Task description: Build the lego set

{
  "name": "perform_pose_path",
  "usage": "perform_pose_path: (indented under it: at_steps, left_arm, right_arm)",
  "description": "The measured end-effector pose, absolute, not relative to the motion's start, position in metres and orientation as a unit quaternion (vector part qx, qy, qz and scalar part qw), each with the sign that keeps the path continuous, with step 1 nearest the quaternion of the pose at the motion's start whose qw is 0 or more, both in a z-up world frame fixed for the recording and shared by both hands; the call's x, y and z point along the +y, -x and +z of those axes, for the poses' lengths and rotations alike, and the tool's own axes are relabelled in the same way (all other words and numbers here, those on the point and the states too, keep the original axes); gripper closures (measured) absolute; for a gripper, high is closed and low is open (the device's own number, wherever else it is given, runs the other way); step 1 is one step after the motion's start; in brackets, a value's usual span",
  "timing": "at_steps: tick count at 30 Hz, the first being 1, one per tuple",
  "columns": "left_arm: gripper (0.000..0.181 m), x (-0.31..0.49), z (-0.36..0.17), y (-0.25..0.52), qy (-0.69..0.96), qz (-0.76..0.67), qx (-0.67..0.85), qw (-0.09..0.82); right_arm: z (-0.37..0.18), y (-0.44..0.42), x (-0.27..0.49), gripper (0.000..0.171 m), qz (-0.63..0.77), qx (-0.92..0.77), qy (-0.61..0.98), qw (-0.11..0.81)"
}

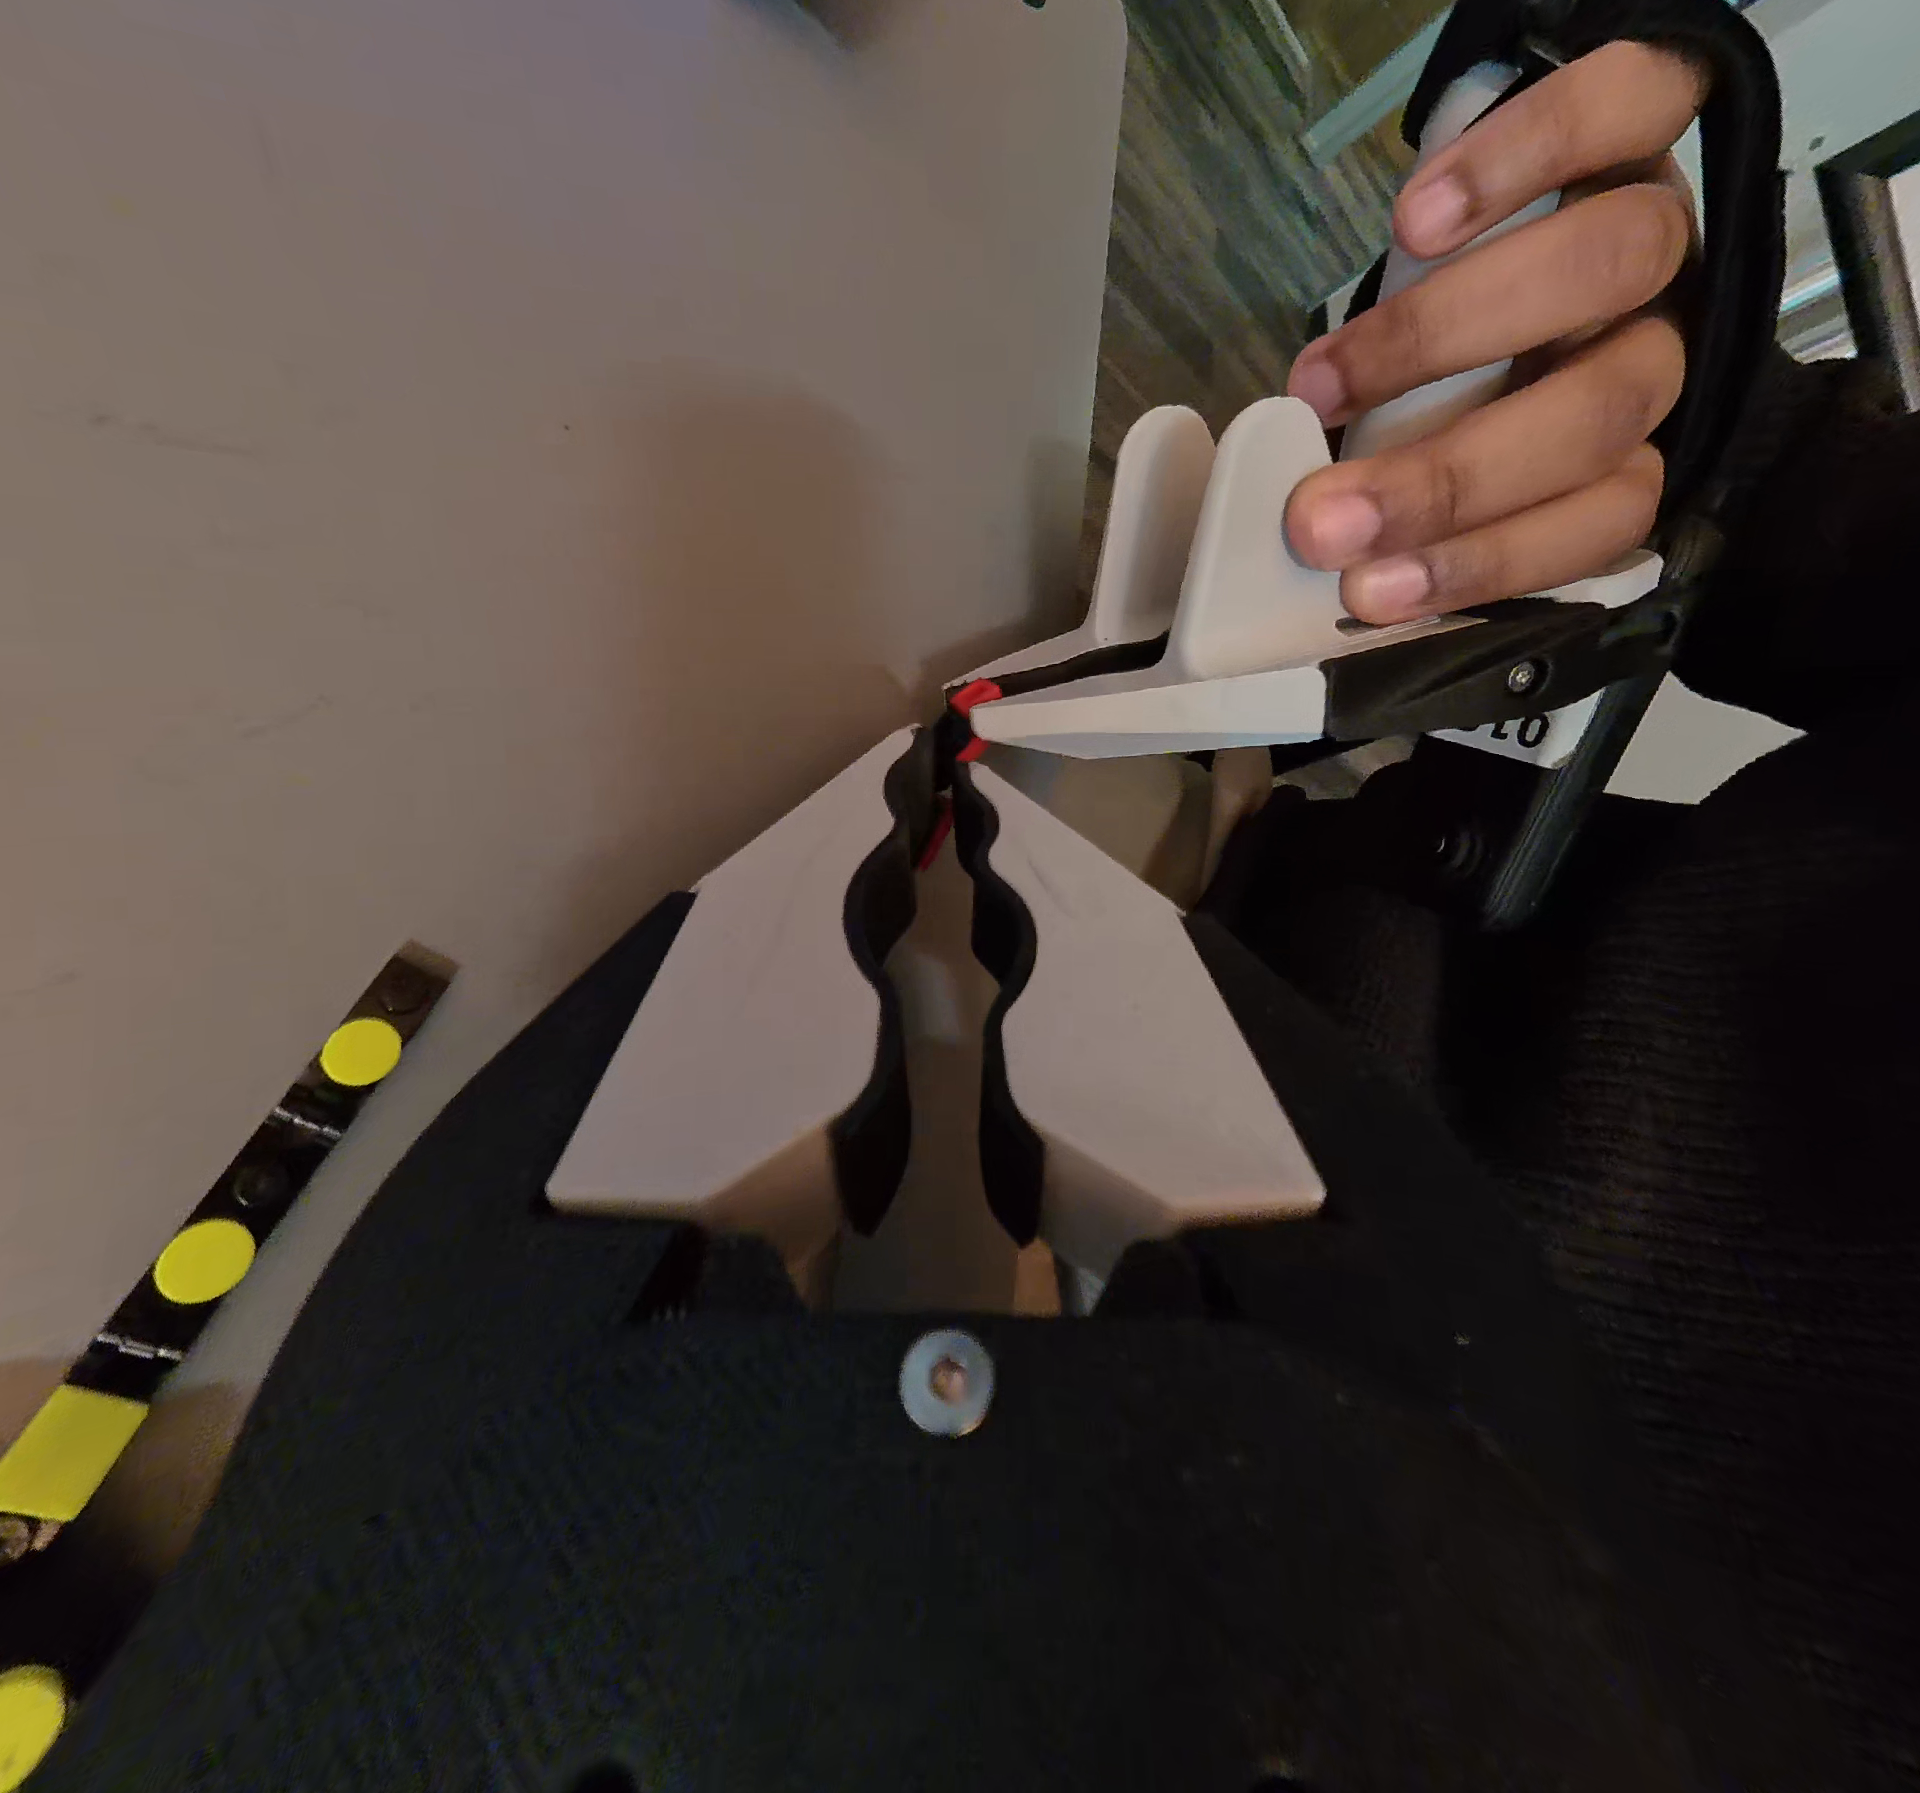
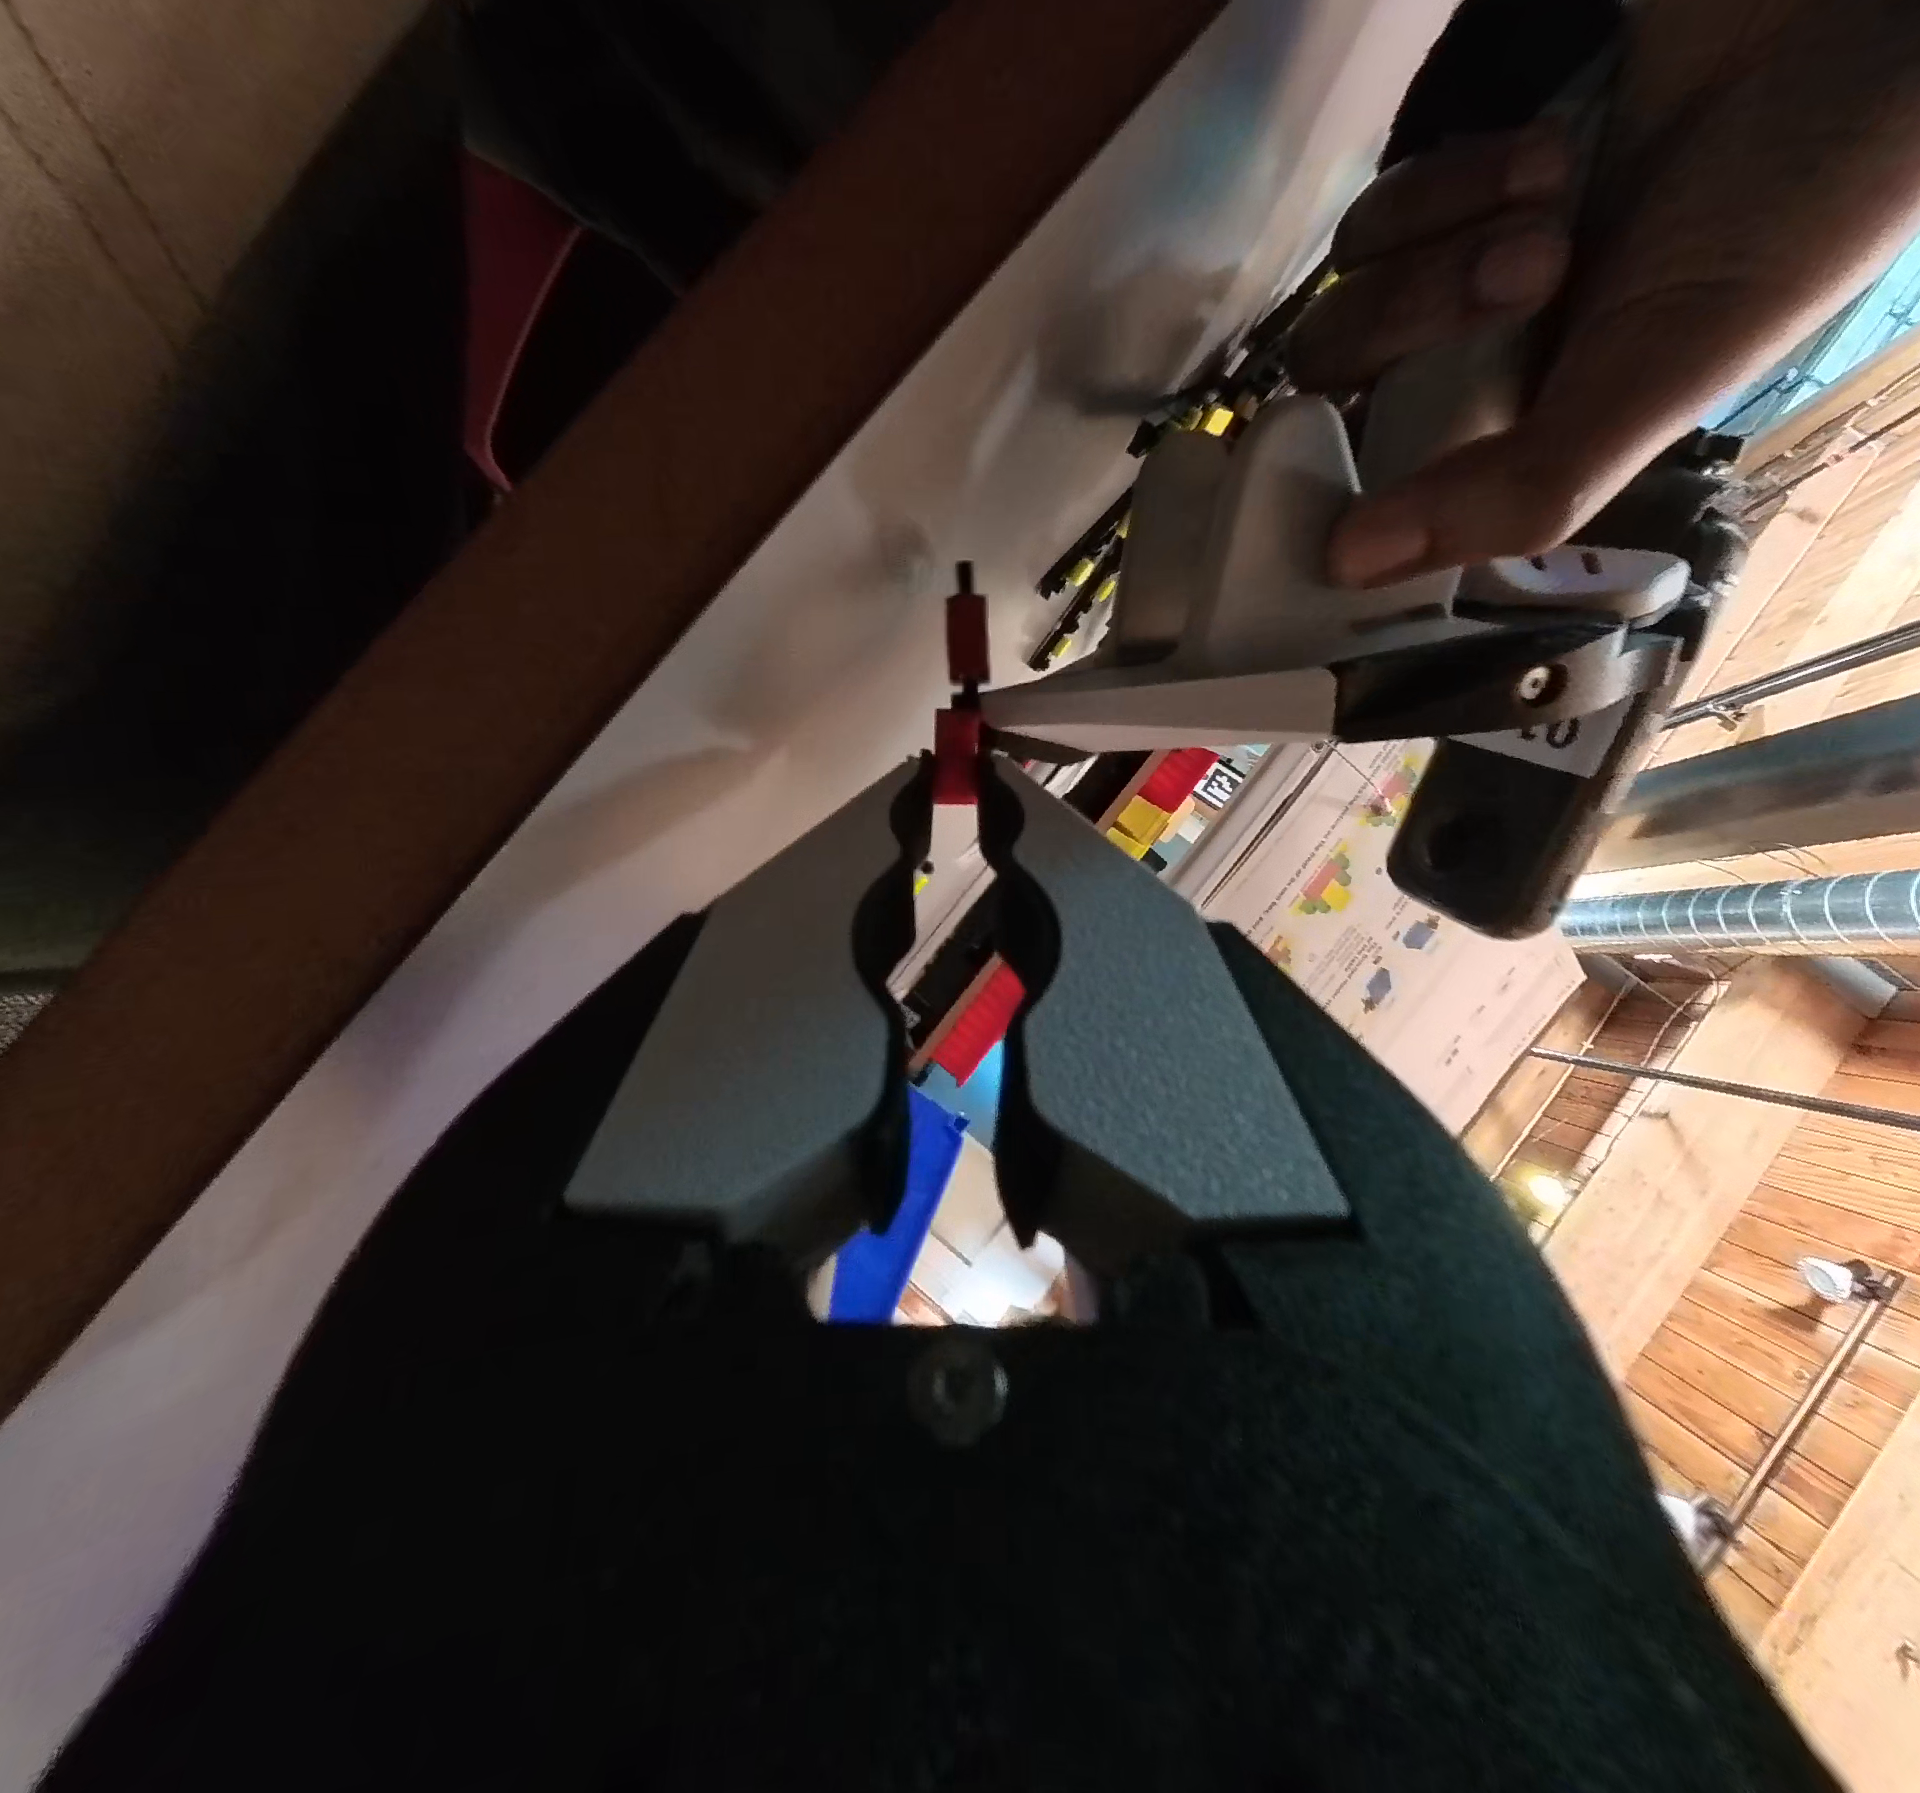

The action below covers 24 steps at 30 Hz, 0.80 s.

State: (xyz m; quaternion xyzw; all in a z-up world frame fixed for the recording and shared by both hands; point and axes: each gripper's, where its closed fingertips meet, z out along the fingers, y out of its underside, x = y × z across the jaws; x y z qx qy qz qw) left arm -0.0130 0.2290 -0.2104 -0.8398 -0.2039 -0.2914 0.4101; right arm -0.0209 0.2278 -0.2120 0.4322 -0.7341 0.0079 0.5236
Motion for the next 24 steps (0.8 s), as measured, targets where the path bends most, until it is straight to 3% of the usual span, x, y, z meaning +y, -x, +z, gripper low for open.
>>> perform_pose_path:
  at_steps: [10, 24]
  left_arm:
    - [0.172, 0.227, -0.214, 0.003, 0.866, -0.261, -0.139, 0.404]
    - [0.175, 0.222, -0.214, -0.006, 0.873, -0.263, -0.081, 0.402]
  right_arm:
    - [-0.213, 0.016, 0.225, 0.165, 0.039, -0.753, -0.415, 0.509]
    - [-0.211, 0.006, 0.220, 0.165, 0.094, -0.771, -0.393, 0.492]
